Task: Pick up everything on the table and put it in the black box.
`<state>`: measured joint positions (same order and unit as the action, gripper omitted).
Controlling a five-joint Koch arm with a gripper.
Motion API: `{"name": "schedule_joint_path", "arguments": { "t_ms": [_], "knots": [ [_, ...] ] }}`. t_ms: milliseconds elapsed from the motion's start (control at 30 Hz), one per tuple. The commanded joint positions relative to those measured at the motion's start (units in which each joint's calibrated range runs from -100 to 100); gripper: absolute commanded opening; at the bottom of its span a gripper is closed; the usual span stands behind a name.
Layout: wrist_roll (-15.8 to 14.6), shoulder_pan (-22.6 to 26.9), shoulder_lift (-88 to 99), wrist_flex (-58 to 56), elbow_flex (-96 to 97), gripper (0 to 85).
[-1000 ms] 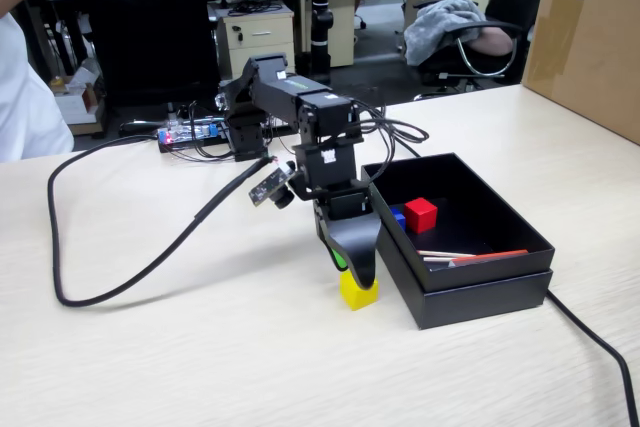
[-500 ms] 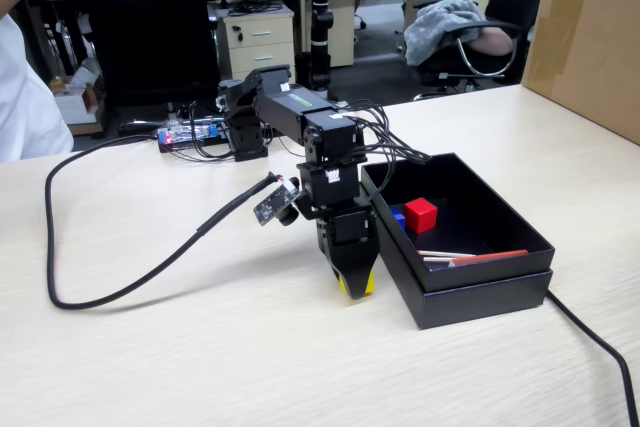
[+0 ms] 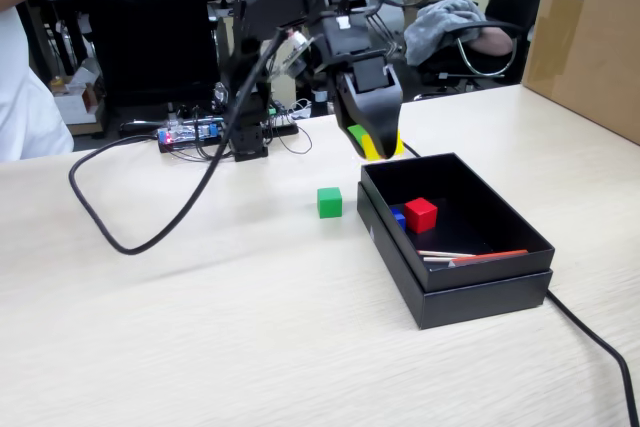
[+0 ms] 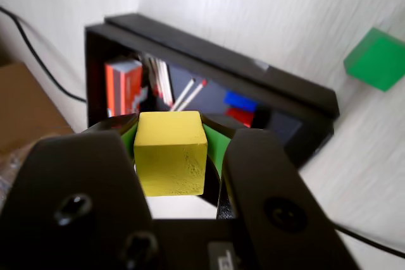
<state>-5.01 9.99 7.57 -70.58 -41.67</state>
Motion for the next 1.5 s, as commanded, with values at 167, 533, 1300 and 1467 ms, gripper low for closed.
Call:
{"name": "schedule_joint_path", "arguments": {
  "t_ms": [167,533,1300,1467],
  "knots": [
    [-3.7,5.6,-8.8,-0.5,-1.8,7.8],
    [-5.0,6.9,-23.0,-1.0,-1.2,18.5],
    [-5.5,-1.1,28.7,-1.0,25.7,46.8],
    [-7.7,-1.2,37.7,-0.4,48.7,50.3]
  ]
}}
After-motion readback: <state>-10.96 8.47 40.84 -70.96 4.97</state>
